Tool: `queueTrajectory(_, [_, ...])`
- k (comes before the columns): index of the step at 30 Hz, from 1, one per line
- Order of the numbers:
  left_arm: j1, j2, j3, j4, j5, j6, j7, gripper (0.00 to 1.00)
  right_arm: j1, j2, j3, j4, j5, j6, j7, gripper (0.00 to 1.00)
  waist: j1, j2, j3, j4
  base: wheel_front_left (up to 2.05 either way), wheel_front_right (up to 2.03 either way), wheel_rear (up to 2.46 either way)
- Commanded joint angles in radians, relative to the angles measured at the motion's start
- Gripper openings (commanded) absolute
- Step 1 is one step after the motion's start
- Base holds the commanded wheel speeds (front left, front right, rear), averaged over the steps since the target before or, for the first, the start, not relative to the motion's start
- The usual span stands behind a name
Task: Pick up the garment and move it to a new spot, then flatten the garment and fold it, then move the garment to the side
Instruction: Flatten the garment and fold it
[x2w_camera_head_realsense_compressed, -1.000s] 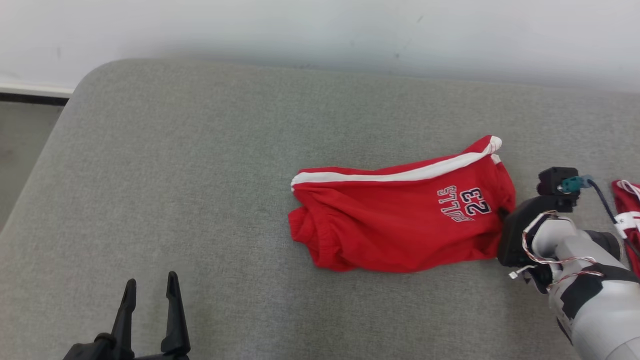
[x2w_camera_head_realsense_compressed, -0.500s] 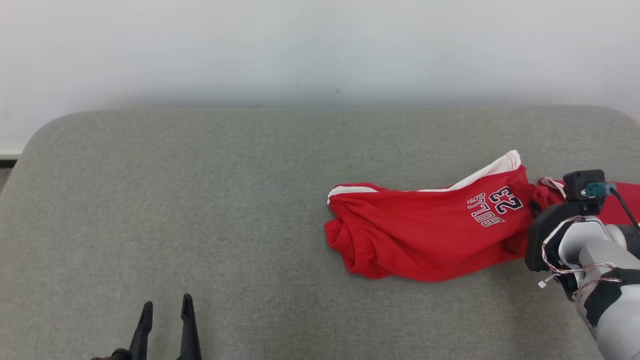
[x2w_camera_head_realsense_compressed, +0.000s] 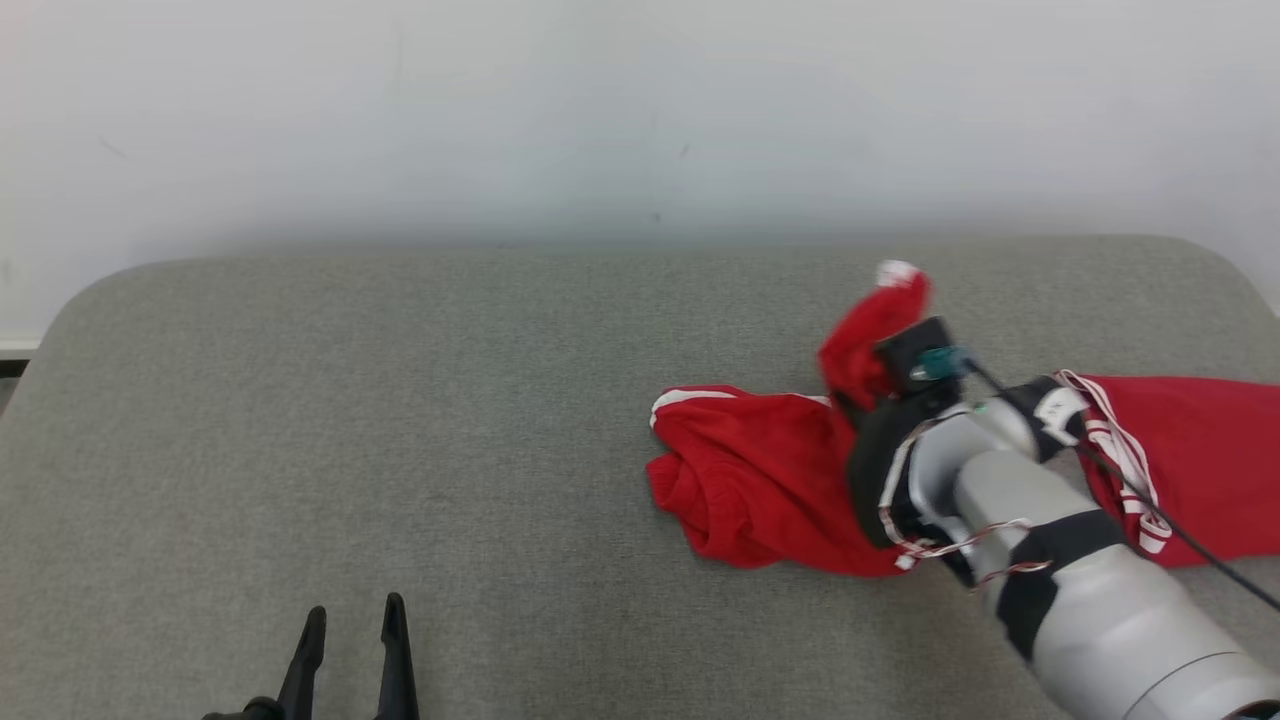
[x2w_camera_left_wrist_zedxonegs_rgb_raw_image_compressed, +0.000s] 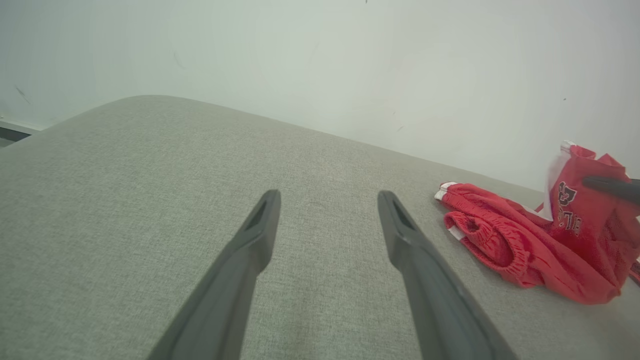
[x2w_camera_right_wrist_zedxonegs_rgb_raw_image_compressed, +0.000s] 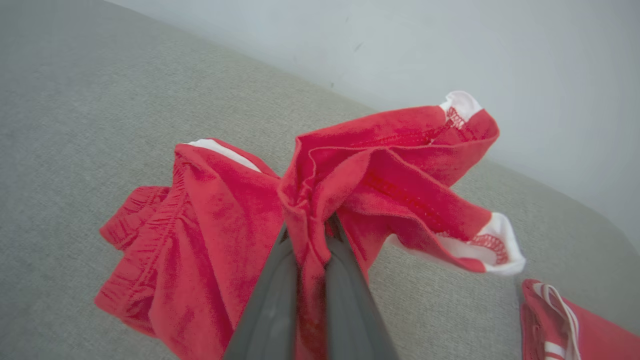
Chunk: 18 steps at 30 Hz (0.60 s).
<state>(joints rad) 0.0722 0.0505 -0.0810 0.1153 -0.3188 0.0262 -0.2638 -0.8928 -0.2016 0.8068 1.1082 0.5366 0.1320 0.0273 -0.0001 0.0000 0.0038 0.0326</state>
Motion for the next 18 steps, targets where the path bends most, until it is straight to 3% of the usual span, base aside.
queueTrajectory(1, [-0.007,0.000,-0.003,0.003,-0.014,0.000,0.000,1.00,0.014,0.014,0.023,-0.025,0.006,-0.003,0.023,0.00,0.0001,0.0000,0.007,0.019,0.00,0.00,0.00])
queueTrajectory(9, [-0.041,0.000,-0.023,0.014,-0.018,-0.007,0.000,1.00,0.027,0.035,0.144,-0.128,0.071,-0.003,0.189,0.00,0.0001,0.0000,0.045,0.091,0.00,0.00,0.00])
queueTrajectory(18, [-0.058,0.000,-0.043,0.019,-0.022,-0.001,0.000,1.00,0.034,0.035,0.169,-0.118,0.133,-0.003,0.227,0.00,0.0001,0.0000,0.067,0.137,0.00,0.00,0.00])
